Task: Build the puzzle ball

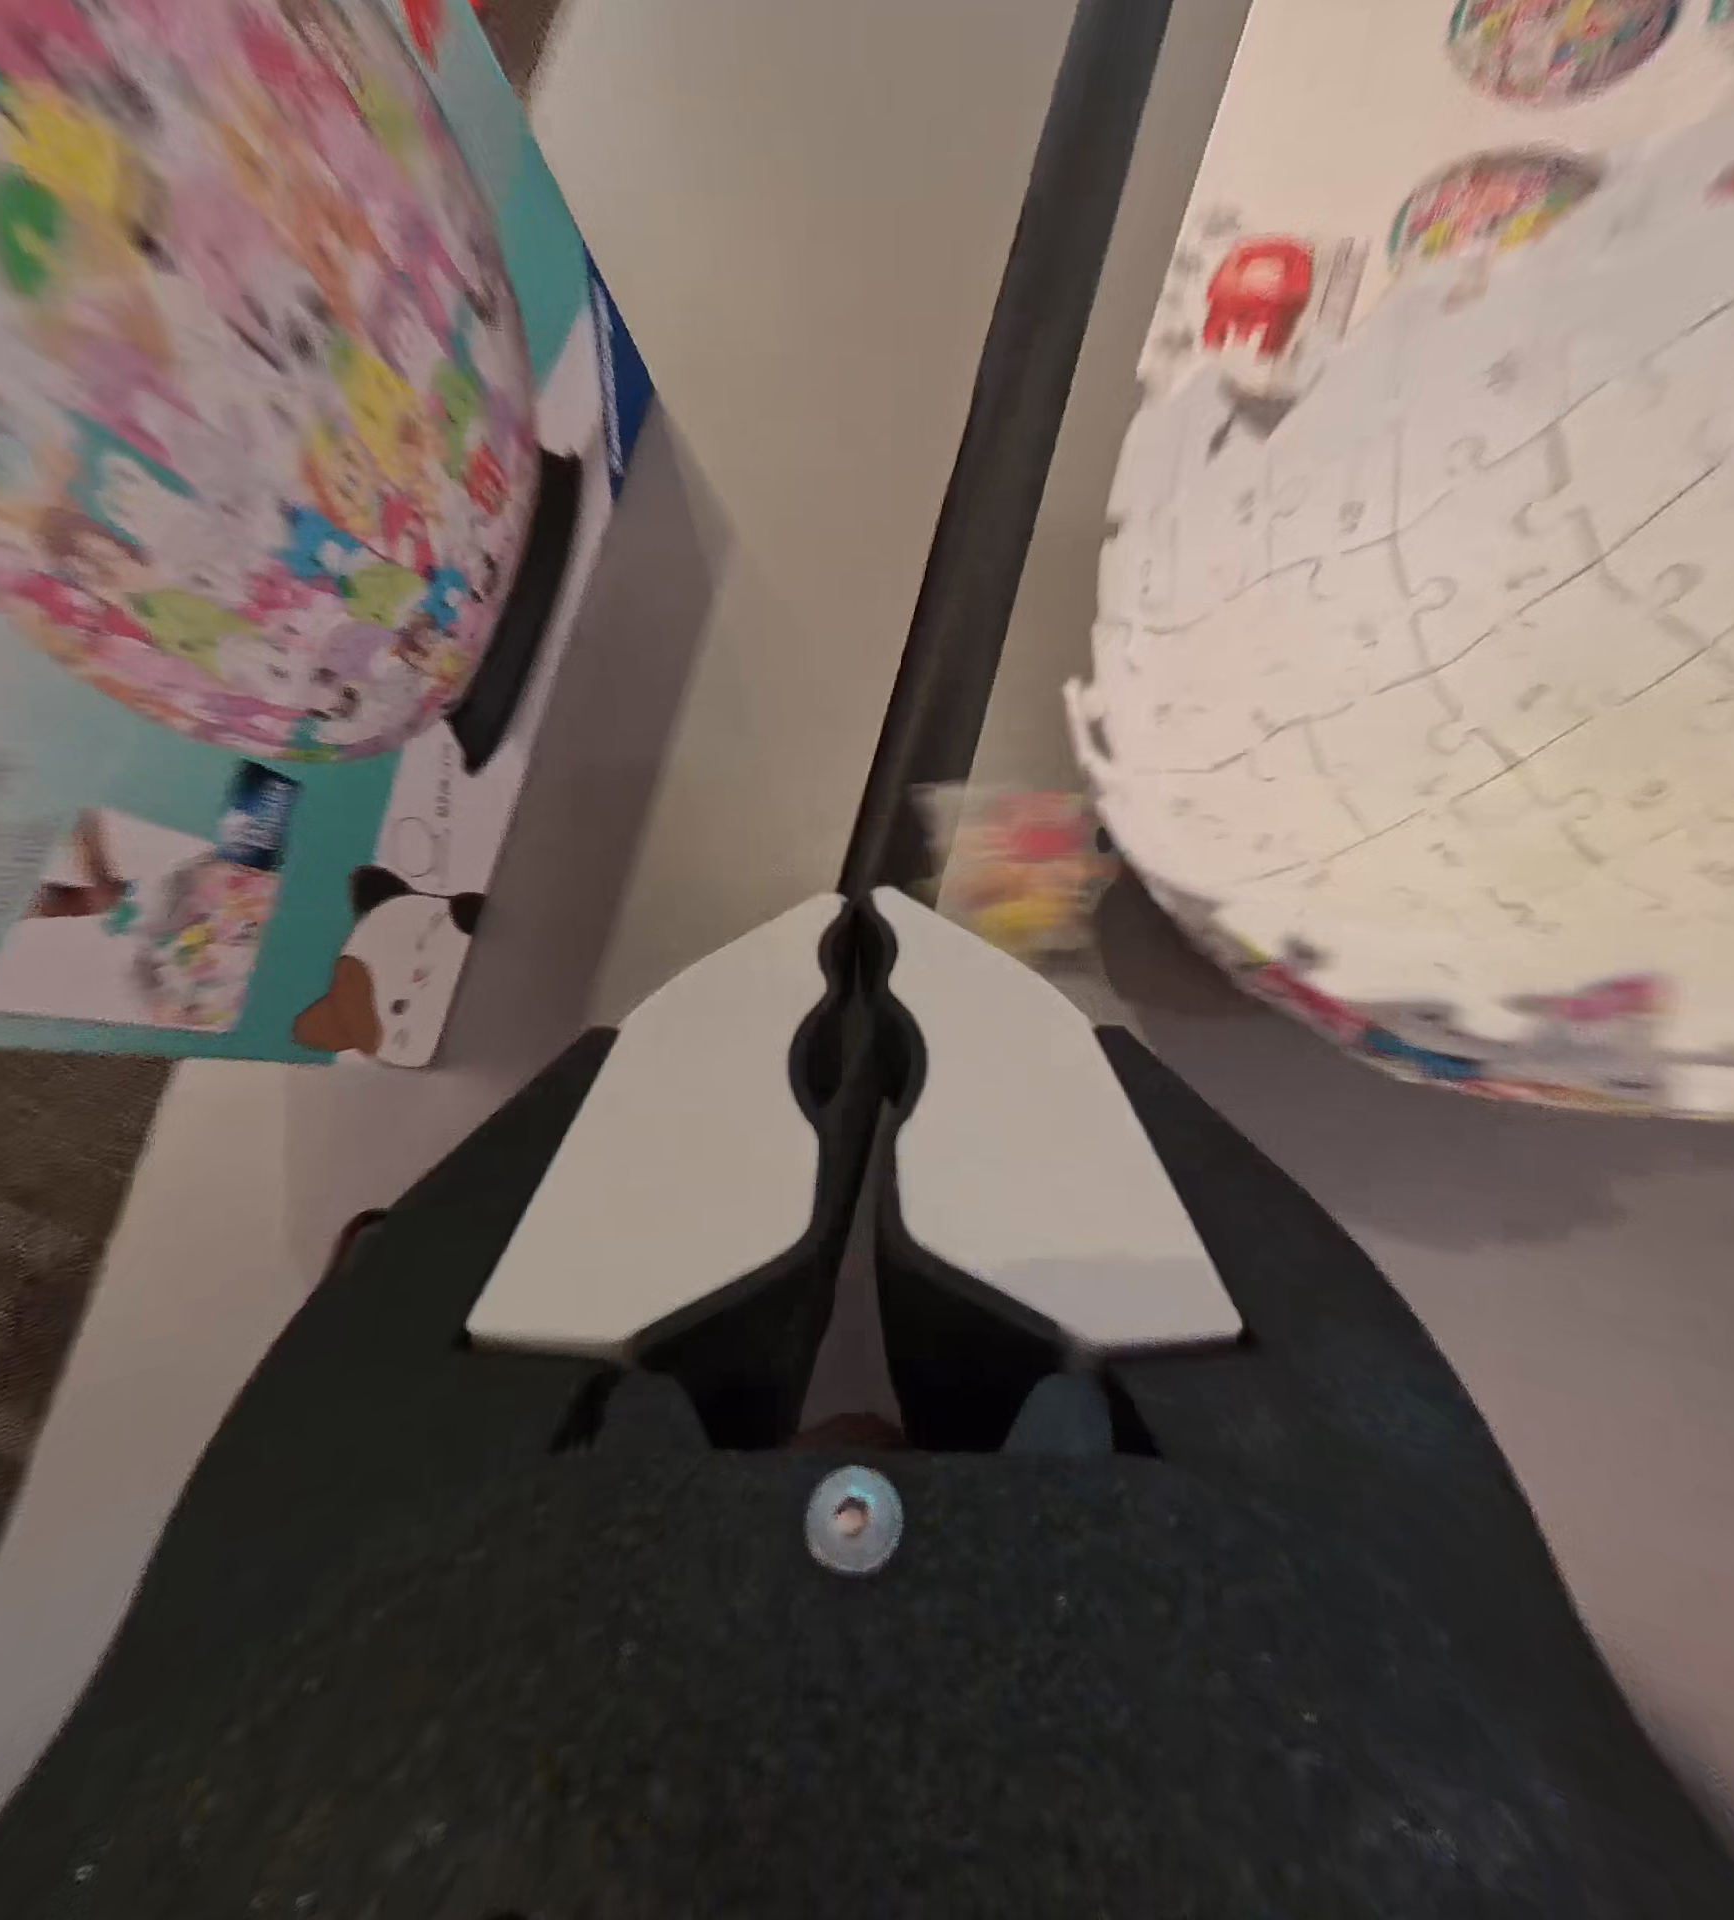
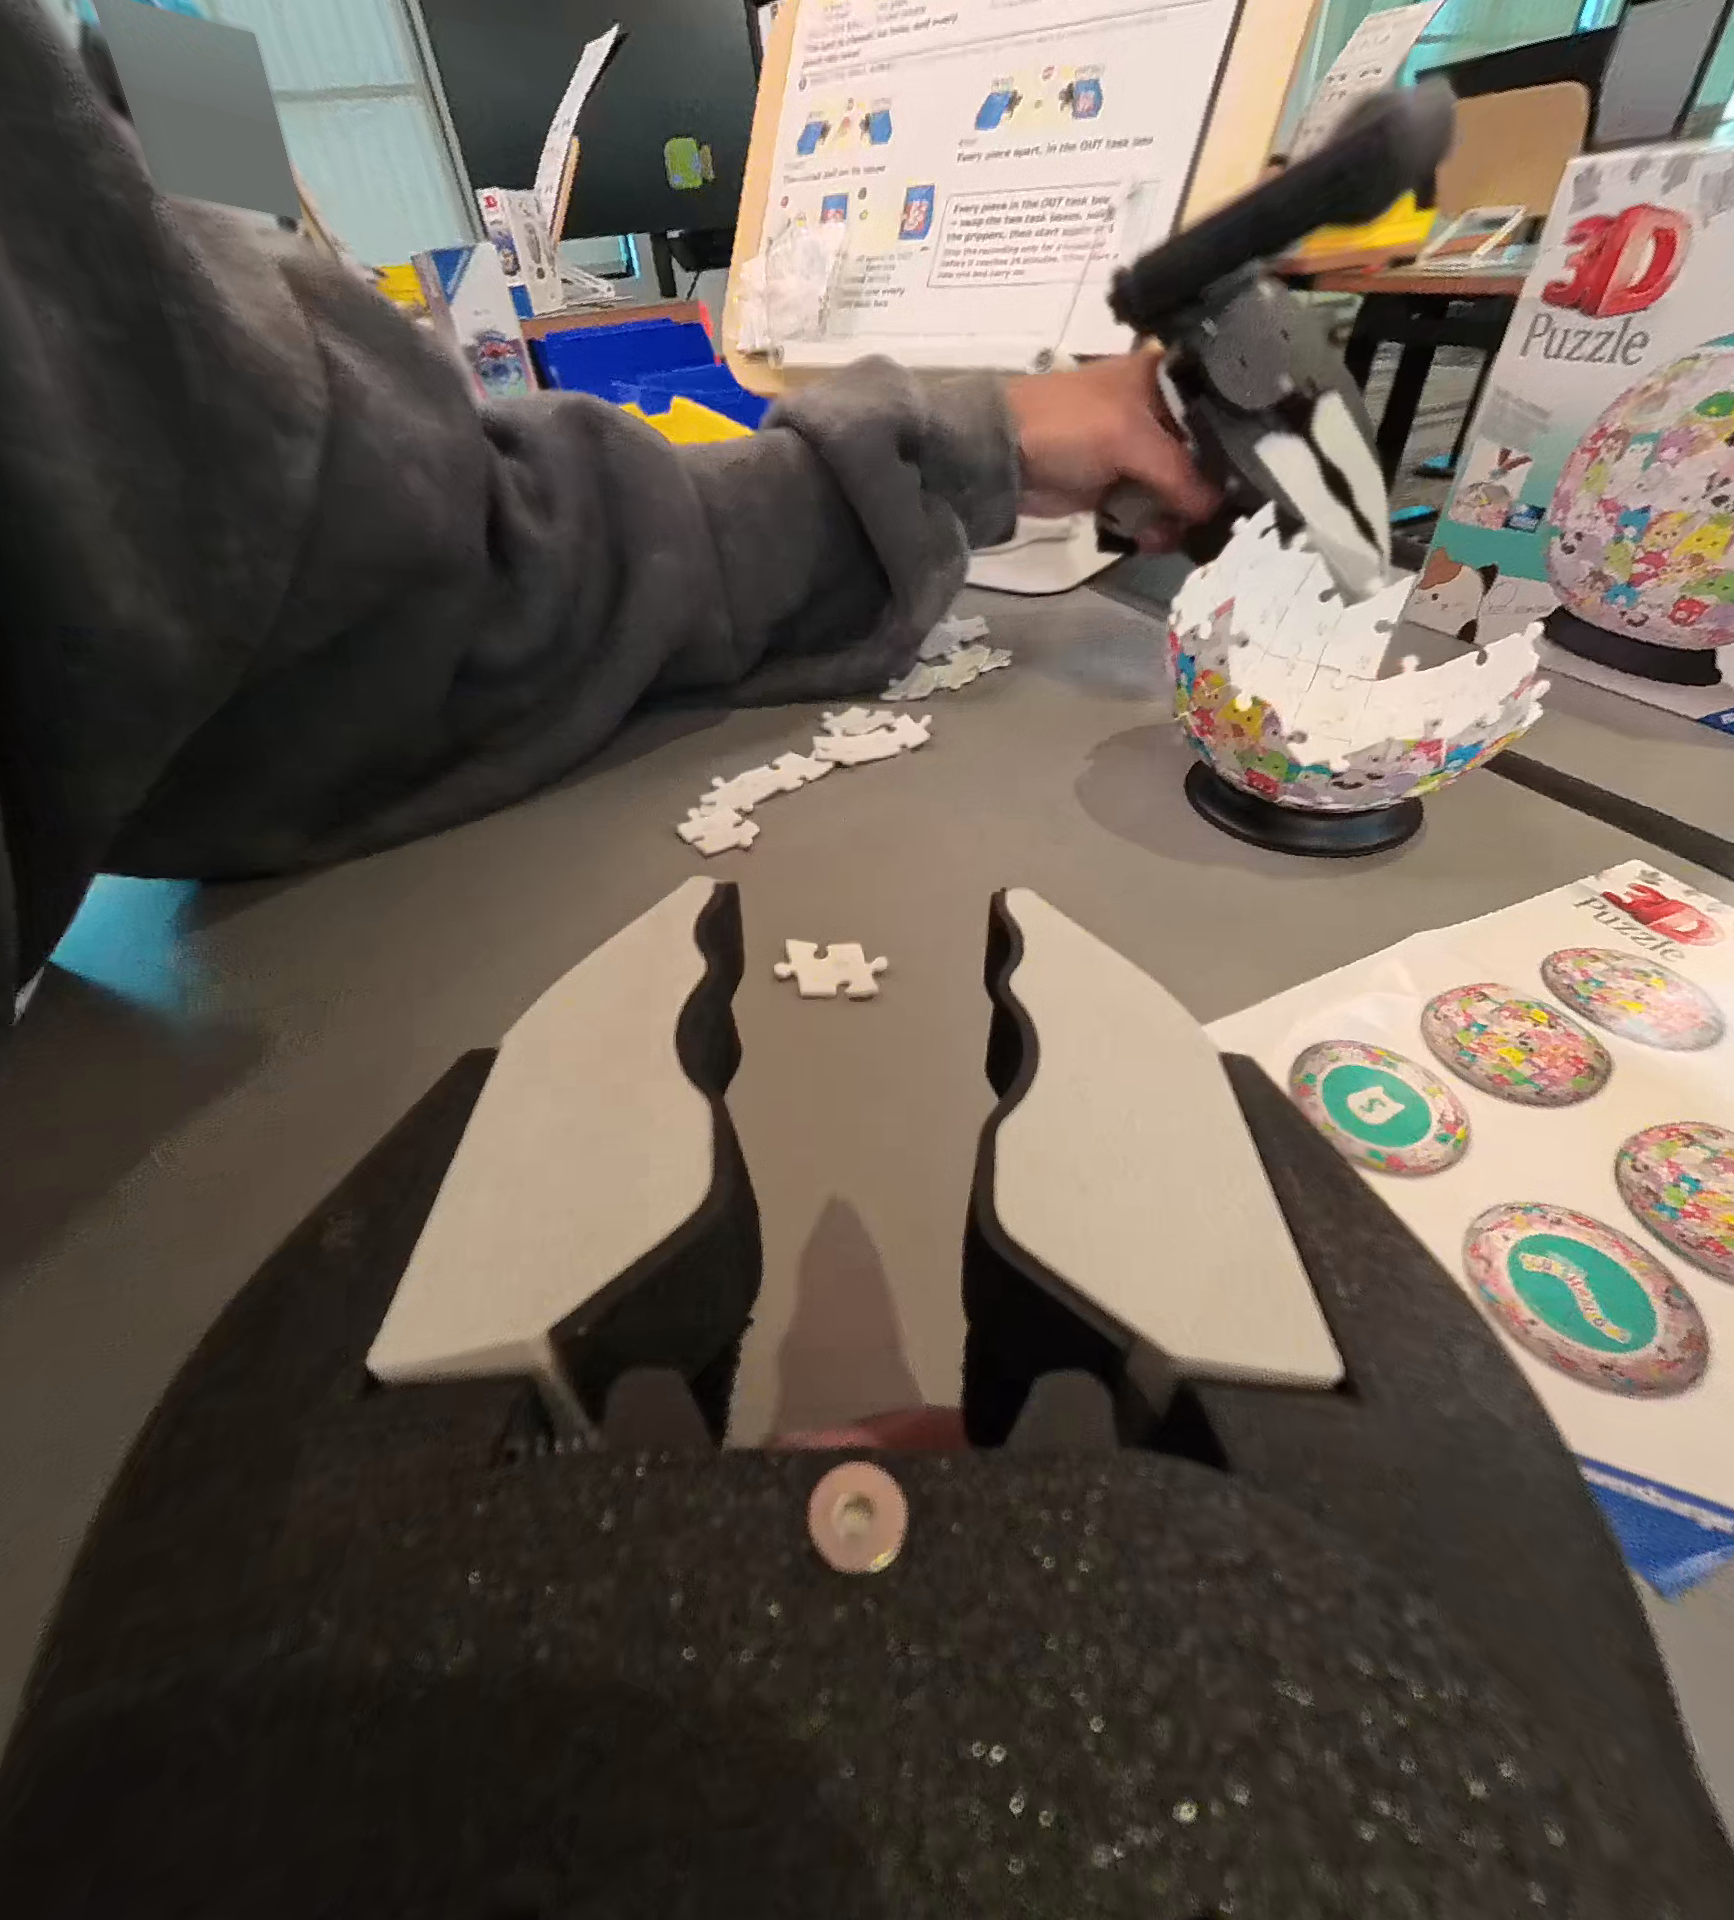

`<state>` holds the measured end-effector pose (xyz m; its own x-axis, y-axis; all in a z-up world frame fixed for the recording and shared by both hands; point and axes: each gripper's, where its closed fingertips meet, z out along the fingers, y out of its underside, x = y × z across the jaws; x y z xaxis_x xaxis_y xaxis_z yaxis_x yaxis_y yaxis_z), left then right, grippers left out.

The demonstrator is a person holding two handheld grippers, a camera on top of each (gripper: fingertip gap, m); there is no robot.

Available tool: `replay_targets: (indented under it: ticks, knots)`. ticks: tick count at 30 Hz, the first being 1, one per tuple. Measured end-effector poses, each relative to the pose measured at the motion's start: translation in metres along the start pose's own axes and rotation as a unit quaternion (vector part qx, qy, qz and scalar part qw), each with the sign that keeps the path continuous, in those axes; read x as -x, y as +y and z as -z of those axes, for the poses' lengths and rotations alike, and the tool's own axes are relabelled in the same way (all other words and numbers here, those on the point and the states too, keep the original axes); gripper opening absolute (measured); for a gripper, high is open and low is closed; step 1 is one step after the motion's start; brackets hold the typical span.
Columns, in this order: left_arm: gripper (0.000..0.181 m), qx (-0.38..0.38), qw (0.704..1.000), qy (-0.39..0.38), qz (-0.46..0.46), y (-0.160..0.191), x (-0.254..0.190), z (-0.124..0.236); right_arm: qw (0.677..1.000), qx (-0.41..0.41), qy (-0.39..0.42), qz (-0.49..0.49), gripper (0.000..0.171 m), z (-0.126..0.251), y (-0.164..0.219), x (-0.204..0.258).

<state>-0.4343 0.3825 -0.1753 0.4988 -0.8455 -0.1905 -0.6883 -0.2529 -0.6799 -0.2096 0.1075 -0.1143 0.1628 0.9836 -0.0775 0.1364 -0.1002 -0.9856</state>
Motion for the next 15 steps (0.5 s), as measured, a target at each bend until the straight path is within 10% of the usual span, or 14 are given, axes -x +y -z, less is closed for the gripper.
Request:
replay_targets:
  ticks: [8, 15]
  knots:
    - [0.0, -0.028, 0.995, -0.086, -0.045, -0.062, -0.017, 0.091, 1.0, -0.003, 0.013, -0.002, 0.043, 0.005, -0.036, 0.012]
    - [0.032, 0.102, 0.991, -0.06, 0.064, 0.014, -0.028, 0.053, 1.0, 0.015, 0.001, -0.007, 0.043, 0.006, -0.007, 0.036]
